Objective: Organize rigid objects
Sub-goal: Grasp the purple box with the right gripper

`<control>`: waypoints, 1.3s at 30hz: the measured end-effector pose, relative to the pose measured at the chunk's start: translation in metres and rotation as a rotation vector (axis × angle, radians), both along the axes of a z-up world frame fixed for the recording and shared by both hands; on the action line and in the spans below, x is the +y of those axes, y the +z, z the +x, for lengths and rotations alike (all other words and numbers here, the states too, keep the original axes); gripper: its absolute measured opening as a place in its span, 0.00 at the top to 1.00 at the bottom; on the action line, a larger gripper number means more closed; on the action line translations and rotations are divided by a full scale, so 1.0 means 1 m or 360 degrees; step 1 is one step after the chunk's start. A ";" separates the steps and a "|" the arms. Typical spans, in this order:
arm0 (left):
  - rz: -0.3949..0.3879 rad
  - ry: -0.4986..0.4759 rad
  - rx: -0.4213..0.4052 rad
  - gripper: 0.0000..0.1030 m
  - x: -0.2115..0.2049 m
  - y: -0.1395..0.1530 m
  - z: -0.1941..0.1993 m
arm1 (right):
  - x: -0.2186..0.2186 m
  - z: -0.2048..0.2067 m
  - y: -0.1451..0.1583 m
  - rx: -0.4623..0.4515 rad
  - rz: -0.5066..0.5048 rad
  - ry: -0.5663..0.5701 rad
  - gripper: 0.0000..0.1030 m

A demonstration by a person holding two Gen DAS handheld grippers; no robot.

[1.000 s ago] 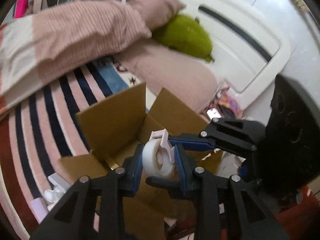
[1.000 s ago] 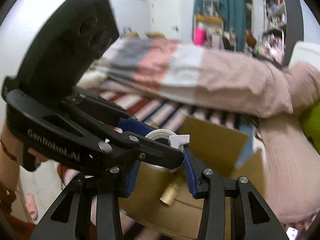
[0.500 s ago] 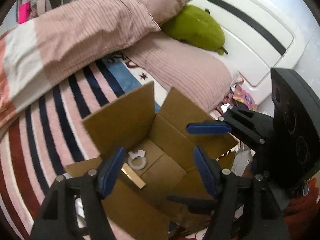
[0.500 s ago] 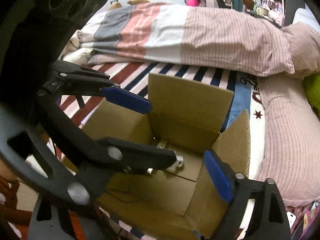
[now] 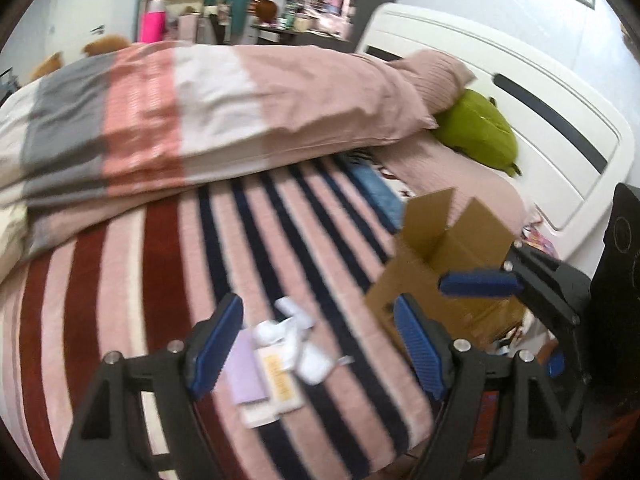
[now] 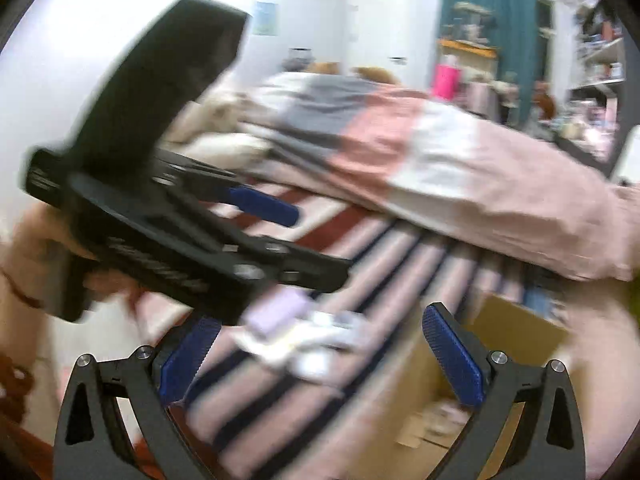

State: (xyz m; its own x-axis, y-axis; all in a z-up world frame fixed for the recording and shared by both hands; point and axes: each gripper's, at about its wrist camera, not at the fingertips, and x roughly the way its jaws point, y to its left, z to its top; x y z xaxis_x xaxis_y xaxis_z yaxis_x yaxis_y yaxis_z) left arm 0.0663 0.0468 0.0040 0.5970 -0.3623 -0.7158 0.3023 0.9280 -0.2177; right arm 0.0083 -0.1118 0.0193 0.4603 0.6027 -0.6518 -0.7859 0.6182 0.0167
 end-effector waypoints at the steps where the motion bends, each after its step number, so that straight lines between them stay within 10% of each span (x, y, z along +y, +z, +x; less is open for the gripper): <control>1: 0.0001 0.0031 -0.0002 0.27 0.011 -0.008 -0.003 | 0.011 -0.002 -0.006 0.0030 0.0007 0.0045 0.02; 15: -0.0133 0.0221 0.0124 0.27 0.085 -0.098 -0.026 | 0.076 0.024 -0.153 0.0444 0.0050 0.0016 0.18; 28: -0.0177 0.0304 0.0115 0.27 0.105 -0.099 -0.034 | 0.105 0.078 -0.179 0.0563 -0.0028 -0.0209 0.28; 31: -0.0179 0.0312 0.0117 0.27 0.107 -0.099 -0.035 | 0.115 0.077 -0.188 0.0584 -0.0114 -0.0182 0.54; 39: -0.0172 0.0318 0.0144 0.27 0.106 -0.097 -0.036 | 0.120 0.067 -0.190 0.0466 -0.0147 -0.0120 0.68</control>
State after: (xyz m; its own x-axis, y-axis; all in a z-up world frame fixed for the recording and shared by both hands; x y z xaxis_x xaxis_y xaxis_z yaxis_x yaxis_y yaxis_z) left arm 0.0307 0.1530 -0.0929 0.5999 -0.3209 -0.7329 0.0897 0.9372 -0.3370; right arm 0.0757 0.0079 -0.1708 0.2861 0.5064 -0.8135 -0.7080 0.6838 0.1767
